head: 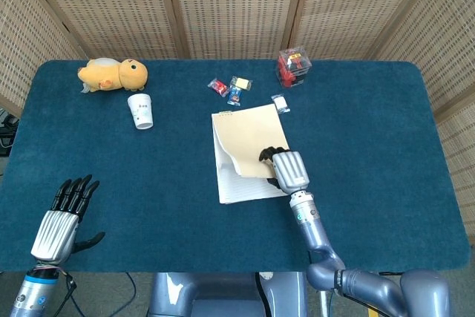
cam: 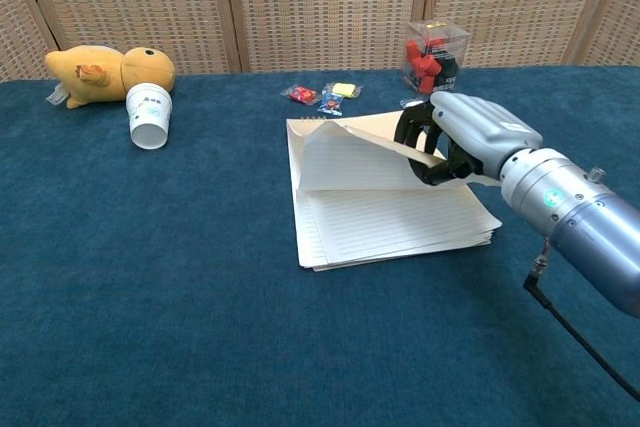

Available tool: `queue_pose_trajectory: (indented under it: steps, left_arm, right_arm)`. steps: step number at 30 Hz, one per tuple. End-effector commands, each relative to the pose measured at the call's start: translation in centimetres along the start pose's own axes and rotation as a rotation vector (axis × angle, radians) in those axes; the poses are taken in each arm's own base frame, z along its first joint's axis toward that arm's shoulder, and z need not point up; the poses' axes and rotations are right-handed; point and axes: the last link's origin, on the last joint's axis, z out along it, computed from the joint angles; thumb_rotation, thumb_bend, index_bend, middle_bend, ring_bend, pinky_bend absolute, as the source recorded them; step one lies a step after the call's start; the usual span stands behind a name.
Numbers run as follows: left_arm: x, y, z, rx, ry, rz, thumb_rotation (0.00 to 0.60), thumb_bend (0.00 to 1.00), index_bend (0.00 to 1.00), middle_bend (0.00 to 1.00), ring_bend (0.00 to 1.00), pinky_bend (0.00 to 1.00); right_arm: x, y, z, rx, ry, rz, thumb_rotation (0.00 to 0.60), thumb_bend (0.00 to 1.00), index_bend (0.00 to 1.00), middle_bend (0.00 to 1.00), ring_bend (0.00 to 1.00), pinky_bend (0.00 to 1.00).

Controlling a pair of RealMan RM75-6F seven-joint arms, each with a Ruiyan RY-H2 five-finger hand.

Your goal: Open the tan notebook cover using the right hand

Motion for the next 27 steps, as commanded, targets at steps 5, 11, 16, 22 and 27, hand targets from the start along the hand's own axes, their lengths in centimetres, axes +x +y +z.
queue_pose_trajectory:
  steps: [5, 11, 16, 22, 27]
  left_arm:
    - [0.0, 0.0, 0.0, -0.001, 0.001, -0.001, 0.6, 0.14, 0.0, 0.0, 0.0, 0.0]
    - [-0.1, 0.1, 0.0, -0.002, -0.004, 0.001, 0.6, 0.14, 0.0, 0.0, 0.0, 0.0]
    - [-0.1, 0.2, 0.0, -0.007, -0.003, 0.001, 0.6, 0.14, 0.0, 0.0, 0.0, 0.0]
    - [-0.2, 0.3, 0.0, -0.01, -0.006, 0.006, 0.6, 0.14, 0.0, 0.0, 0.0, 0.0]
    - [-0.2, 0.4, -0.1, -0.014, -0.005, 0.009, 0.6, 0.14, 0.0, 0.0, 0.0, 0.0]
  right_arm:
    - [0.4, 0.0, -0.5, 0.032, 0.027, 0.009, 0.6, 0.76, 0.66, 0.59, 0.54, 0.68]
    - [0.6, 0.1, -1.7, 0.077, 0.029, -0.011, 0.6, 0.76, 0.67, 0.6, 0.55, 0.68]
    - [0.7, 0.6, -3.0, 0.113, 0.018, -0.03, 0.6, 0.76, 0.67, 0.6, 0.55, 0.68]
    - [1.4, 1.9, -4.9, 0.167, 0.006, -0.065, 0.6, 0.76, 0.67, 0.6, 0.55, 0.68]
    - [2.5, 3.3, -6.9, 0.177, 0.018, -0.078, 0.6, 0.76, 0.67, 0.6, 0.55, 0.68]
